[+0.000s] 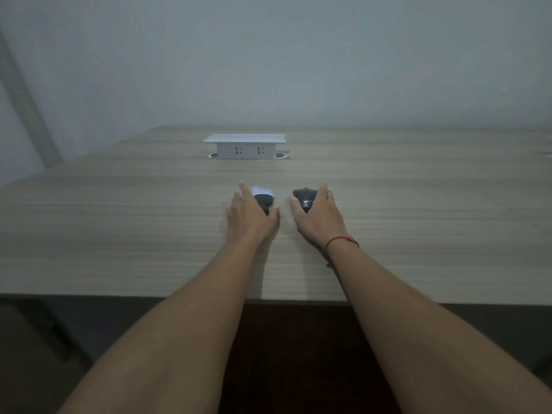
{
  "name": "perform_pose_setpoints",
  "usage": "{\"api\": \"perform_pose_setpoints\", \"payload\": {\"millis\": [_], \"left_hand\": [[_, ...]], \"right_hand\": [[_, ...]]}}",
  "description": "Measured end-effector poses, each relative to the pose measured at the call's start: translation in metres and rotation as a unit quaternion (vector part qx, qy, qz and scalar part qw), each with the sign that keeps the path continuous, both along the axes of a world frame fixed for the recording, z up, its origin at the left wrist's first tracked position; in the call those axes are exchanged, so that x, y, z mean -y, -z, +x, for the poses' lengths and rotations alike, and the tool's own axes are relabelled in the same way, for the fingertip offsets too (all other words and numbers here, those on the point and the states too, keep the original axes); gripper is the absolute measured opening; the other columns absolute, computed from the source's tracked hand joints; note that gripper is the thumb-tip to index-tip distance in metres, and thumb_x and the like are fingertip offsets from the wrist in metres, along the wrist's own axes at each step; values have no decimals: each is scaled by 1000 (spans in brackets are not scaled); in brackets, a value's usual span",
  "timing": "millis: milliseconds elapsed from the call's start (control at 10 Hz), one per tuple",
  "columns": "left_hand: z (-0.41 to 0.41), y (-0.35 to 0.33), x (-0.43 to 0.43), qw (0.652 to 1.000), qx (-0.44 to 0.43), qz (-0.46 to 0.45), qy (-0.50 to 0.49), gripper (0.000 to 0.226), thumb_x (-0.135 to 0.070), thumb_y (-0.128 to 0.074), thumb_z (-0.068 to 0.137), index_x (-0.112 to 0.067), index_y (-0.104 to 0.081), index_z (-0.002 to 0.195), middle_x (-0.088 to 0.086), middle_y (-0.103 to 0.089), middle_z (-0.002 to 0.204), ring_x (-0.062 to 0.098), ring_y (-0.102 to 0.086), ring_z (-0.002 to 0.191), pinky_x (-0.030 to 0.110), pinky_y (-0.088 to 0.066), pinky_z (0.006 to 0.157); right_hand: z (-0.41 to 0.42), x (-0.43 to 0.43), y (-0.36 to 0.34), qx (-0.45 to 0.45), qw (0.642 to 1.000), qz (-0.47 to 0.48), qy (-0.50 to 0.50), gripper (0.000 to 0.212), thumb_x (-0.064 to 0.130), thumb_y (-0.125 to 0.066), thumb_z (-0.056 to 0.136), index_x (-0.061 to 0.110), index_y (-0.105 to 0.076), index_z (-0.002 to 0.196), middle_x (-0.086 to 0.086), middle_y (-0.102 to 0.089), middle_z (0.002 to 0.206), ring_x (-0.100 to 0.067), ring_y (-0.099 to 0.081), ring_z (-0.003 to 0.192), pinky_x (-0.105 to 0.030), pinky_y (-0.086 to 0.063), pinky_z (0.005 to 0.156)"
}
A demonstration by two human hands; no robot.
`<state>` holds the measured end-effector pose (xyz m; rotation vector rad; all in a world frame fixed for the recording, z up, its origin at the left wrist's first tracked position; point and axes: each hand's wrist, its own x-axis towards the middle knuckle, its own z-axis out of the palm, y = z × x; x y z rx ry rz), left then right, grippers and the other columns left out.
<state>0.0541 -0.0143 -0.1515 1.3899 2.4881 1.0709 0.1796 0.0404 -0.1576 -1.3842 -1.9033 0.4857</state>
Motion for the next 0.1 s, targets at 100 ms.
{"api": "perform_pose_setpoints", "payload": {"millis": [100], "left_hand": [[3, 0, 23, 999, -16, -37, -29, 108, -59, -57, 79, -4, -2, 154, 15, -23, 159, 30, -23, 147, 42, -21, 120]], "right_hand": [[16, 21, -1, 44, 999, -6, 22, 70, 63, -45, 83, 9, -47, 127, -10, -54, 125, -32, -53, 115, -42, -41, 98]]}}
